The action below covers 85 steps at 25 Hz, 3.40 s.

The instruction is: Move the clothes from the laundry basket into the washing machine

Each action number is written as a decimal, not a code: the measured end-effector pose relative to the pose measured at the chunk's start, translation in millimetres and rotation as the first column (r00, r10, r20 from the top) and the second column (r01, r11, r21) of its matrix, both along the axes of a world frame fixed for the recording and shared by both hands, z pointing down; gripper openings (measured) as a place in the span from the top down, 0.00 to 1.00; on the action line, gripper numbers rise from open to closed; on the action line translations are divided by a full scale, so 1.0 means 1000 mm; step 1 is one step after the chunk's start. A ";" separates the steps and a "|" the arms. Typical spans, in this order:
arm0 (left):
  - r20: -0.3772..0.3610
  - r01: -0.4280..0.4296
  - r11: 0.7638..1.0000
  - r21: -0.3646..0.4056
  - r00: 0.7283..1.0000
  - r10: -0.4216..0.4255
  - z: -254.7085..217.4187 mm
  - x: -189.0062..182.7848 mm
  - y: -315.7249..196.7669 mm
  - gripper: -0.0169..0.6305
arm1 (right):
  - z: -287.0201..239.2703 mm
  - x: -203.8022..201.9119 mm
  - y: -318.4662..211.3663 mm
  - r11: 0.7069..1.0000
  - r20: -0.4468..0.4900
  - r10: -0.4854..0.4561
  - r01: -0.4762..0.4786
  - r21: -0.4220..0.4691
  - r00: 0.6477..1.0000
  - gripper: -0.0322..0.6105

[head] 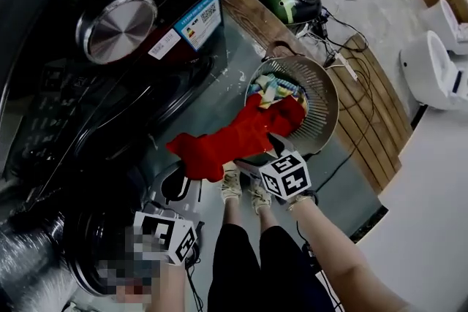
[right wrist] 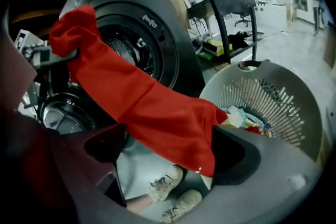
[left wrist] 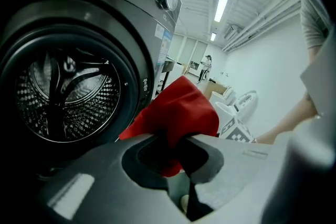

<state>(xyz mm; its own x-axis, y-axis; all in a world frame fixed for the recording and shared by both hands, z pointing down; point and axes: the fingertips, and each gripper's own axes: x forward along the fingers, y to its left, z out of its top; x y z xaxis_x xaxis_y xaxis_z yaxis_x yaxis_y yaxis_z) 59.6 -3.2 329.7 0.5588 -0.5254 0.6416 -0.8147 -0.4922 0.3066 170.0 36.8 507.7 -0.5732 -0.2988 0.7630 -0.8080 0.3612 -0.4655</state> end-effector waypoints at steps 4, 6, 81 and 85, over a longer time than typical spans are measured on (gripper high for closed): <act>0.021 0.011 1.000 -0.009 1.000 -0.011 0.014 -0.004 -0.001 0.74 | 0.043 0.006 0.001 0.998 -0.069 0.024 -0.028 -0.063 0.997 0.24; 0.019 0.023 1.000 -0.013 1.000 -0.023 0.022 -0.007 -0.001 0.74 | 0.050 0.013 0.002 0.992 -0.065 0.082 -0.088 -0.093 0.994 0.61; -0.134 0.470 0.881 -0.045 0.872 -0.472 0.132 -0.080 0.029 0.81 | 0.055 0.004 -0.088 0.973 -0.269 -0.177 0.209 0.094 0.947 0.15; -0.123 0.481 0.875 -0.059 0.866 -0.485 0.139 -0.076 0.030 0.81 | 0.078 0.015 -0.085 0.989 -0.233 -0.128 0.142 0.041 0.964 0.41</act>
<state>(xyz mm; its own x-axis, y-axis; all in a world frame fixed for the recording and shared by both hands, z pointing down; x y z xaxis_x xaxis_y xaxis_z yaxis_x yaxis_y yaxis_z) -16.9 27.1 468.7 0.3183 -0.7360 0.5975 -0.9006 -0.0381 0.4329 184.8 -48.1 585.6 -0.4229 -0.2777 0.8626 -0.8325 0.4950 -0.2488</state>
